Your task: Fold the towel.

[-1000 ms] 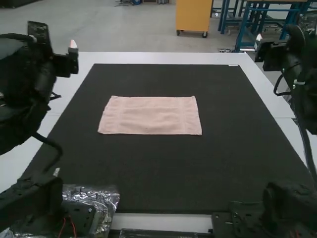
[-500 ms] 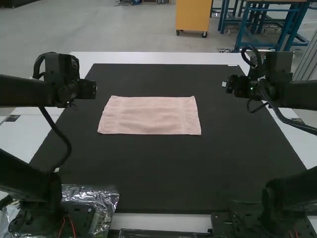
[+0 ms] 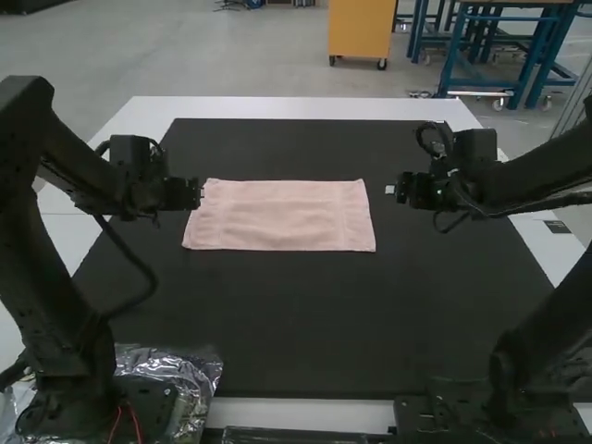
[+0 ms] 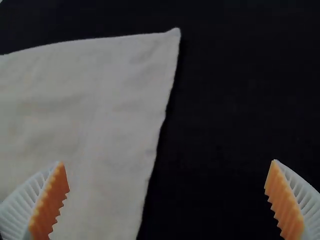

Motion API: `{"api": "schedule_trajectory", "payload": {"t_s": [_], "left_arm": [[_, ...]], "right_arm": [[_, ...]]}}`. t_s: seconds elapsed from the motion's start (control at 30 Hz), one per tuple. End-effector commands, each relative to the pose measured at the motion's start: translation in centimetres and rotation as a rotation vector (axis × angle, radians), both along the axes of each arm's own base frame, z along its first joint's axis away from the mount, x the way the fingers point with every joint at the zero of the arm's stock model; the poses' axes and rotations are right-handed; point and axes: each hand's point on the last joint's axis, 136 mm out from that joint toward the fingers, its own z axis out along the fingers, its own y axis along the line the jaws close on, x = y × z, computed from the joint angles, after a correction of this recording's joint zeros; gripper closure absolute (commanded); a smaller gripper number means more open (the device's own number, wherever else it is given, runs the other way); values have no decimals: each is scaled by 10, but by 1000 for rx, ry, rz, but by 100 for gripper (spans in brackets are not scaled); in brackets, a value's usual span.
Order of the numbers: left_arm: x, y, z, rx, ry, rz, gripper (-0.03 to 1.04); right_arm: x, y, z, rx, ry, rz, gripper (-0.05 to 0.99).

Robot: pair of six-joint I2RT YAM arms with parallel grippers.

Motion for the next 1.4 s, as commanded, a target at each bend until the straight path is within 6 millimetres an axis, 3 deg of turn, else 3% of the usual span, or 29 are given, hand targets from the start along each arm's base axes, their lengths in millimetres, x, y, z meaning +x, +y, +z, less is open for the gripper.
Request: {"api": "schedule_trajectory", "payload": {"t_s": [0.0, 0.13, 0.3, 0.7, 1.0, 1.37], "left_arm": [[17, 13, 1, -16, -32, 8, 5], [30, 26, -5, 32, -45, 3, 5], [48, 27, -10, 71, -56, -23, 5], [84, 24, -24, 140, -60, -79, 5], [101, 11, -40, 155, -49, -121, 6], [110, 15, -60, 165, -26, -121, 5]], "right_arm": [[16, 22, 7, 19, -28, 49, 3], [32, 33, 3, 21, -49, 65, 3], [57, 41, -4, 6, -63, 70, 3], [100, 48, -47, -60, -39, 89, 3], [118, 61, -67, -93, -37, 112, 3], [131, 69, -90, -161, -31, 114, 3]]}}
